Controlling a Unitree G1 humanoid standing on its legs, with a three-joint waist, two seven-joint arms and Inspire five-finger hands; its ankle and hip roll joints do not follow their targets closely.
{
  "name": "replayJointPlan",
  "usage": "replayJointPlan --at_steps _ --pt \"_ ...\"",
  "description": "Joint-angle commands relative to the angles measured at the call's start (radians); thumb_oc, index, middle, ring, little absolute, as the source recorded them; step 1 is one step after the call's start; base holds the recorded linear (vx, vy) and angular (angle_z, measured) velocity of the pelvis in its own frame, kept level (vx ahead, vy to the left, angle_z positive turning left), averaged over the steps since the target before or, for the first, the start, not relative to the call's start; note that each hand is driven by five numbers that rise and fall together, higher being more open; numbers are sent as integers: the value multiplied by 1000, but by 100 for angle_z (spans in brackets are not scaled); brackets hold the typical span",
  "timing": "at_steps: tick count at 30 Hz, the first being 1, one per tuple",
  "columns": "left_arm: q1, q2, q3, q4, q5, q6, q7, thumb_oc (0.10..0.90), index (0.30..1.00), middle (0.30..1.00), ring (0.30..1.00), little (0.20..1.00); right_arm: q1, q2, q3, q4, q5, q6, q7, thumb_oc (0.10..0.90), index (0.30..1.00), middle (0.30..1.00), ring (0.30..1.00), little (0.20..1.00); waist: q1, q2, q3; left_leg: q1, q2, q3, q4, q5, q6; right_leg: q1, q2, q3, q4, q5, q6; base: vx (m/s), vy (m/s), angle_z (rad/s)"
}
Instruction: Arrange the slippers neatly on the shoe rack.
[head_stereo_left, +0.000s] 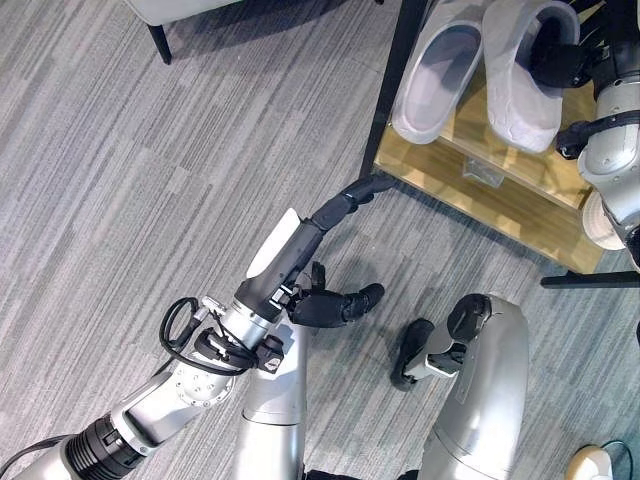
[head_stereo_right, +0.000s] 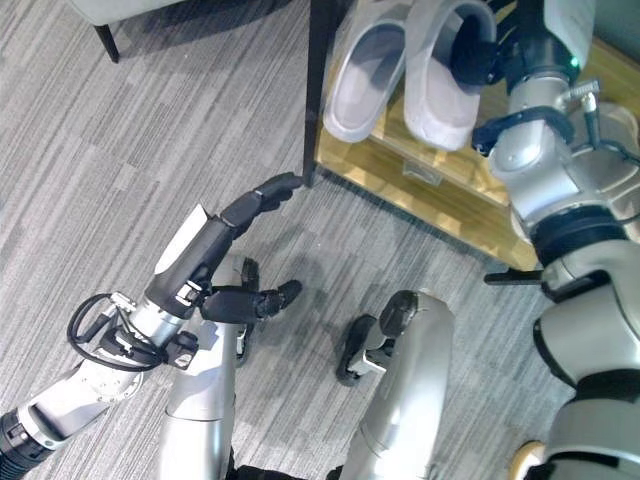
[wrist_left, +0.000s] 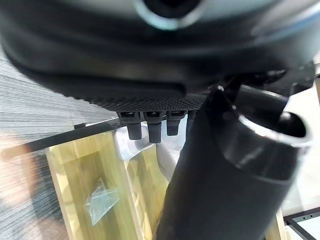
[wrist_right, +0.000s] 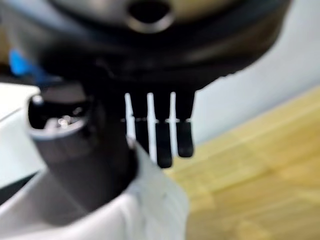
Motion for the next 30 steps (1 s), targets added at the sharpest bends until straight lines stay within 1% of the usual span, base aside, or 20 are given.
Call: replayJointPlan --at_steps 1,4,8,17,21,22,23,27,28,29,30 --pt "-14 -58 -24 -173 47 -71 33 800 900 900 900 900 -177 -55 17 69 -20 -26 -50 400 300 300 300 300 47 14 -37 11 -16 -74 -7 -165 23 -6 -18 29 2 -100 -39 0 0 0" --pt "-28 -70 -34 -172 46 -69 28 800 900 900 900 900 -187 -46 32 111 -10 -26 -38 400 300 300 300 300 44 12 -37 11 -15 -70 -7 -170 22 -6 -21 31 2 -101 -38 0 0 0" --pt "-33 -69 -48 -178 43 -71 23 800 900 900 900 900 -180 -47 17 105 22 -44 -40 400 300 300 300 300 43 8 -37 11 -18 -67 -5 -175 20 -6 -23 34 3 -105 -39 8 4 0" --pt "10 -55 -50 -191 29 -75 13 800 900 900 900 900 -193 -74 36 142 19 -38 -45 400 300 300 300 300 39 -5 -37 11 -14 -66 -8 -182 13 -6 -27 40 4 -113 -45 0 0 0" --pt "32 -45 -48 -202 19 -74 4 800 900 900 900 900 -208 -83 46 143 23 -39 -47 400 300 300 300 300 36 -6 -37 11 -15 -69 -2 -186 11 -6 -27 37 8 -119 -52 17 -2 1" --pt "36 -41 -48 -204 14 -74 0 800 900 900 900 900 -209 -86 47 145 26 -40 -48 591 587 587 587 587 35 -6 -37 11 -16 -71 -1 -187 10 -6 -27 36 9 -122 -54 0 0 0" --pt "42 -37 -48 -206 11 -72 -2 800 900 900 900 900 -213 -87 47 143 30 -42 -50 800 900 900 900 900 35 -6 -37 11 -16 -73 0 -187 9 -6 -28 35 10 -124 -55 0 0 0" --pt "52 -26 -46 -211 10 -70 -11 800 900 900 900 900 -223 -78 53 146 25 -37 -53 800 900 900 900 900 35 -8 -37 11 -15 -76 5 -191 8 -6 -28 36 14 -125 -57 0 0 0" --pt "-41 -27 -152 -16 67 -107 25 800 900 900 900 900 -253 5 73 120 -2 -40 -50 800 900 900 900 900 10 -36 -37 11 -13 -75 12 -190 5 -6 -26 38 21 -124 -55 0 0 0" --pt "-49 -32 -159 -6 71 -113 31 800 900 900 900 900 -259 5 77 122 -2 -40 -50 800 900 900 900 900 11 -35 -37 11 -12 -75 11 -191 5 -6 -26 37 19 -125 -56 0 0 0" --pt "-63 -38 -180 -13 77 -118 53 800 900 900 900 900 -264 26 73 143 9 -36 -60 800 900 900 900 900 8 -32 -37 11 -11 -74 15 -193 7 -6 -27 37 21 -124 -57 5 17 -4"
